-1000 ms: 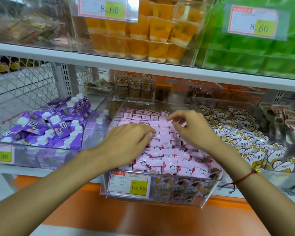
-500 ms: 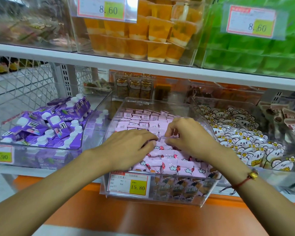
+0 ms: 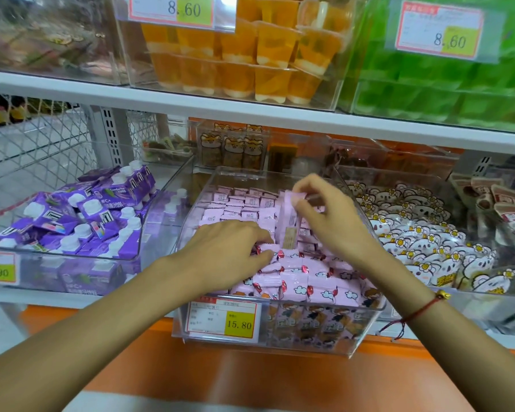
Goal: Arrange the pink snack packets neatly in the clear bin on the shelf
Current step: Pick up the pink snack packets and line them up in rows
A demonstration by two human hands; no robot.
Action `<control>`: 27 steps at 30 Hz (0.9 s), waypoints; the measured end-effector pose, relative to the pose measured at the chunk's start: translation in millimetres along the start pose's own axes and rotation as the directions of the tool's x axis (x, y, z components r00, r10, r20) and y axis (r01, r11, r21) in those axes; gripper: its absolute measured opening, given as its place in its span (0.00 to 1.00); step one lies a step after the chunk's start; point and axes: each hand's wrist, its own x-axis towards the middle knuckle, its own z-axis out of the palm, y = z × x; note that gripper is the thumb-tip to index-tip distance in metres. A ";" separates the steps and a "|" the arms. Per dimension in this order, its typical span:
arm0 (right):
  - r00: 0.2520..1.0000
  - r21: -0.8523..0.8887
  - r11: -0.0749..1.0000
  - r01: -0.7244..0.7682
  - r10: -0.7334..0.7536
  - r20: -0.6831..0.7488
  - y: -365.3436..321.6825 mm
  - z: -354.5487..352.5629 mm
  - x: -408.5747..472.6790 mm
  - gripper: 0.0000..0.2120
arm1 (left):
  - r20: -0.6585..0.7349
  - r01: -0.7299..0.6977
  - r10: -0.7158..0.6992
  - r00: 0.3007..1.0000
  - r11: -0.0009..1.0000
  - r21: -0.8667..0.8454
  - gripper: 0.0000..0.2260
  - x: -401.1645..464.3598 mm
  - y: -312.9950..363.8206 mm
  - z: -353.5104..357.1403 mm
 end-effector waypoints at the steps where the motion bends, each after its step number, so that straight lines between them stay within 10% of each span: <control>1: 0.997 0.067 0.998 -0.007 0.012 -0.078 -3.8 -2.8 1.1 0.03 | 0.000 -0.001 0.001 1.000 1.000 -0.004 0.16 -0.8 -0.2 -0.2; 7: 0.892 0.351 0.935 -0.052 0.201 -0.405 -17.7 -19.9 0.5 0.04 | -0.230 0.097 -0.143 0.963 0.975 -0.200 0.27 -5.8 4.4 -2.8; 11: 0.878 0.582 0.789 -0.199 0.407 -0.253 -20.6 -17.1 -2.2 0.06 | -0.433 -0.129 -0.031 0.901 0.933 -0.335 0.36 -9.1 10.7 -10.8; 17: 0.832 0.731 0.589 -0.345 0.552 -0.052 -21.5 -17.8 -0.9 0.05 | -0.559 -0.244 0.020 0.829 0.912 -0.330 0.11 -13.7 10.0 -17.3; 22: 0.866 0.519 0.785 -0.337 0.475 -0.156 -19.2 -21.8 0.7 0.14 | -0.084 0.027 -0.439 0.895 0.240 -0.970 0.06 -6.6 14.1 -28.6; 27: 0.996 0.012 0.998 0.063 -0.062 -0.065 -25.4 -26.3 -7.9 0.19 | 0.064 0.109 -0.460 0.885 0.071 -0.992 0.09 -7.5 16.1 -30.8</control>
